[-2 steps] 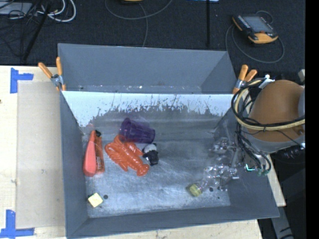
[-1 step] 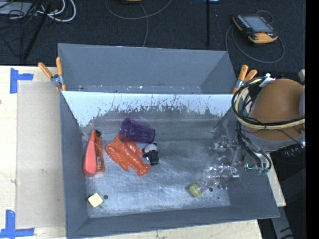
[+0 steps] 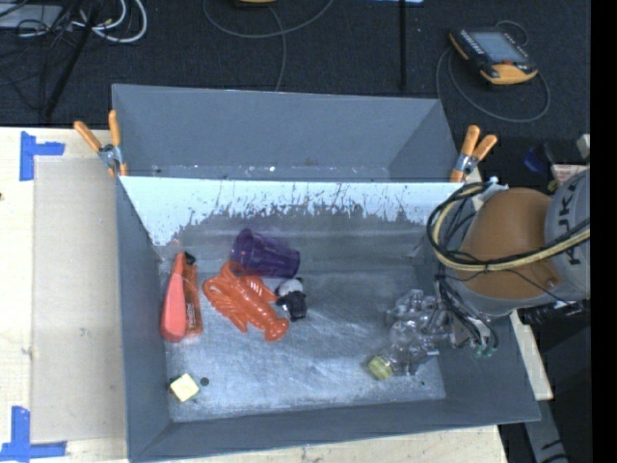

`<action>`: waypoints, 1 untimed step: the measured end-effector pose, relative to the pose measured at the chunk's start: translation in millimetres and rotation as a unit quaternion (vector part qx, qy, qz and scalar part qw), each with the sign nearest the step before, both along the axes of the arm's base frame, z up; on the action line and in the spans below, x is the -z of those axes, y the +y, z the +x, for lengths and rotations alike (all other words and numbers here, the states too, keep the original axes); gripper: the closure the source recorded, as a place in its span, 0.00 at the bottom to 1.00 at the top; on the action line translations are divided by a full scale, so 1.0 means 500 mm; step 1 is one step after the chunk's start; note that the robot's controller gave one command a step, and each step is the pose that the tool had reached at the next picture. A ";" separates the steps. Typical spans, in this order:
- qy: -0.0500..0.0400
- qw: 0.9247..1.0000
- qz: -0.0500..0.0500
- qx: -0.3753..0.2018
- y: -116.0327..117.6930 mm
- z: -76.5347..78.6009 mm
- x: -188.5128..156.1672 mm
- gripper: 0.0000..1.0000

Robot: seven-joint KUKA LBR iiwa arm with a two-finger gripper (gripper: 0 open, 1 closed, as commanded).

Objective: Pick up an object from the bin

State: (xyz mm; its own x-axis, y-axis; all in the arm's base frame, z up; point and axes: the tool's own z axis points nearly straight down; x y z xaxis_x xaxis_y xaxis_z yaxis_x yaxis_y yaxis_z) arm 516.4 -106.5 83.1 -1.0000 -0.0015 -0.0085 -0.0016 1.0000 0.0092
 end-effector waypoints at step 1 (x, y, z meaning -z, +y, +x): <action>0.000 1.000 0.000 0.000 0.000 0.000 0.000 1.00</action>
Offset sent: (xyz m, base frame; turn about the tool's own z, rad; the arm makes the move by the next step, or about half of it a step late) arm 0.0033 0.0012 0.0881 -0.0055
